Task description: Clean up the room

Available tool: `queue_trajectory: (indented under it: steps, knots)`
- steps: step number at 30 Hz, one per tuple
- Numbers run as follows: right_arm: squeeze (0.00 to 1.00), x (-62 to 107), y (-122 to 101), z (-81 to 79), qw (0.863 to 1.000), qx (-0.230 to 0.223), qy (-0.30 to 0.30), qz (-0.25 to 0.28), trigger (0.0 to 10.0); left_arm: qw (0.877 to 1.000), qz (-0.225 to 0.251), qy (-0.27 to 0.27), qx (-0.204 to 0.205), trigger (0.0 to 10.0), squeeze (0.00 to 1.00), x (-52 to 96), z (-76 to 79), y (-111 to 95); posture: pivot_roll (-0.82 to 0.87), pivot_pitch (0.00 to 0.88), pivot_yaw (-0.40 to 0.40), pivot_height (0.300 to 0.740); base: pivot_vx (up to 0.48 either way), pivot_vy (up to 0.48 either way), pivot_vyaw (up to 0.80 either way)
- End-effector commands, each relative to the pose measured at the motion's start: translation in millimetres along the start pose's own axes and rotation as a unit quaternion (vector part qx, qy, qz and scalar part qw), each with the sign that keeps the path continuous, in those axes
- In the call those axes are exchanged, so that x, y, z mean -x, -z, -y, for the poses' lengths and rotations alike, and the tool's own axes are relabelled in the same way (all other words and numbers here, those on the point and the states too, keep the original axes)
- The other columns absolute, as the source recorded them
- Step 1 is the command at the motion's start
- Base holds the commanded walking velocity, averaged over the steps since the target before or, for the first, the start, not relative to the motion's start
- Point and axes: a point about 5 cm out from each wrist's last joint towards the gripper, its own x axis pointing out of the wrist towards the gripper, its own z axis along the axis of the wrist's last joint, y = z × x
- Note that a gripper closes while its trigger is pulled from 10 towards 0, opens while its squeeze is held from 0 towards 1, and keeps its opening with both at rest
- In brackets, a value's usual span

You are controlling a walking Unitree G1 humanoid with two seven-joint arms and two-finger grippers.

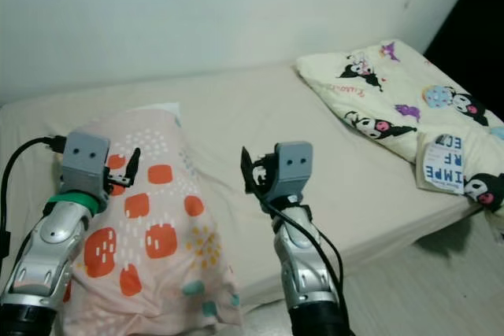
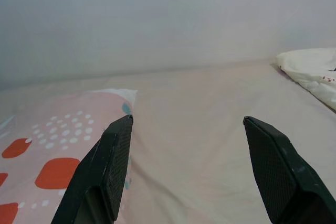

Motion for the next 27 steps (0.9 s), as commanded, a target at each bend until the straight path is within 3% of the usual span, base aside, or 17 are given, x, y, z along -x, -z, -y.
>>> queue_trajectory:
  steps: [1, 13, 27]
  knots:
    - [0.0, 3.5, 5.5, 1.1, 1.0, -0.003, 0.003, -0.01, 10.0, 1.0, -0.011, 0.007, 0.0, 10.0, 0.0, 2.8, 2.4, 6.4, 0.05, 0.083, -0.013, 0.74, 0.0, -0.27, 0.0]
    - [0.0, 4.0, 5.9, 0.9, 1.0, -0.002, 0.002, -0.011, 10.0, 1.0, -0.011, 0.007, 0.0, 10.0, 0.0, 3.5, 3.3, 6.4, 0.05, 0.084, -0.014, 0.74, 0.0, -0.454, 0.0]
    - [0.0, 4.0, 5.9, 2.2, 1.0, 0.0, 0.002, -0.011, 10.0, 1.0, -0.014, -0.005, 0.01, 10.0, 0.0, 1.5, 0.4, 6.9, 0.04, 0.081, -0.013, 0.74, 0.0, 0.0, 0.0]
